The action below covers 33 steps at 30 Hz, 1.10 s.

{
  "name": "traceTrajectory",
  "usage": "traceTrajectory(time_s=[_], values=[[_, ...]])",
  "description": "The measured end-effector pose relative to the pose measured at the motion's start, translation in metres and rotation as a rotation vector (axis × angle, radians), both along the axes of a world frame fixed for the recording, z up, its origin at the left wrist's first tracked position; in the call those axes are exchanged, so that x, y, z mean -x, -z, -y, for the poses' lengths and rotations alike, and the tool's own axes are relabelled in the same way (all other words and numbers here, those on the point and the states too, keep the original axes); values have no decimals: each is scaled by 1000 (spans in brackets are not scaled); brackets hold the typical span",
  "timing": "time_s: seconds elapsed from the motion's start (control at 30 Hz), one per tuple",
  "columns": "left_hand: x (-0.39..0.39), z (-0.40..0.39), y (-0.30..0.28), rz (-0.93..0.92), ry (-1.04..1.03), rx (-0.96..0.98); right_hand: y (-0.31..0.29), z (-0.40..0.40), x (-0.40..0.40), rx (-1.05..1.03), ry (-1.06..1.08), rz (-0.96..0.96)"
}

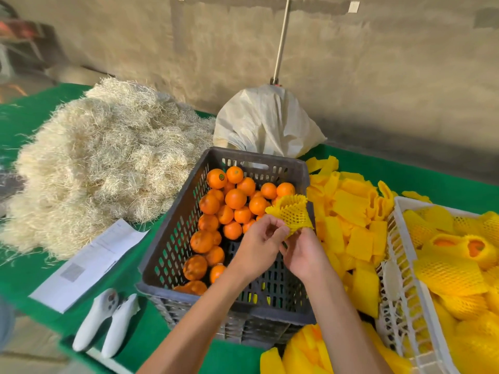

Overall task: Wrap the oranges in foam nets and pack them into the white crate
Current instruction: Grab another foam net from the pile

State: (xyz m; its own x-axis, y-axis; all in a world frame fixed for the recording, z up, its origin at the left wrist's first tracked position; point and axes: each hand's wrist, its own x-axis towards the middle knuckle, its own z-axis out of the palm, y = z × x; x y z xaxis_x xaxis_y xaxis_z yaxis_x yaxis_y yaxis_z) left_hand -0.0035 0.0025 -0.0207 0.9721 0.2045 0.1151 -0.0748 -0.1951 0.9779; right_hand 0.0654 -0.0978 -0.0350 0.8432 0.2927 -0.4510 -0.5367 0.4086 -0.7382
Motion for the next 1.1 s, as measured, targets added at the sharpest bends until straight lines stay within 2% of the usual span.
traceTrajectory(time_s=[0.1,0.17,0.27,0.33,0.4,0.47,0.67,0.77,0.87,0.9,0.97,1.1], values=[[-16,-28,7,-66,125,-135,8,-9,-4,123,94,15],[-32,-51,14,-196,187,-296,10,-15,-5,222,127,27],[-52,-80,32,-667,396,-690,12,-22,-3,449,56,26],[-54,-88,46,-964,533,-853,14,-27,0,518,-82,-34],[-54,-88,62,-1122,569,-894,16,-28,2,549,-149,-65],[-55,-87,76,-1171,550,-919,17,-25,4,590,-156,-31],[-51,-86,99,-1192,610,-1231,15,-22,8,694,-102,47],[-52,-87,104,-1195,622,-1290,10,-17,9,771,-100,73],[-55,-87,98,-1059,547,-1301,7,-14,9,751,-96,86],[-57,-86,95,-981,487,-1268,4,-11,12,727,-98,78],[-62,-83,85,-775,340,-1082,-3,-10,17,691,-128,107],[-66,-79,56,-327,65,-535,-9,-1,28,649,-171,187]])
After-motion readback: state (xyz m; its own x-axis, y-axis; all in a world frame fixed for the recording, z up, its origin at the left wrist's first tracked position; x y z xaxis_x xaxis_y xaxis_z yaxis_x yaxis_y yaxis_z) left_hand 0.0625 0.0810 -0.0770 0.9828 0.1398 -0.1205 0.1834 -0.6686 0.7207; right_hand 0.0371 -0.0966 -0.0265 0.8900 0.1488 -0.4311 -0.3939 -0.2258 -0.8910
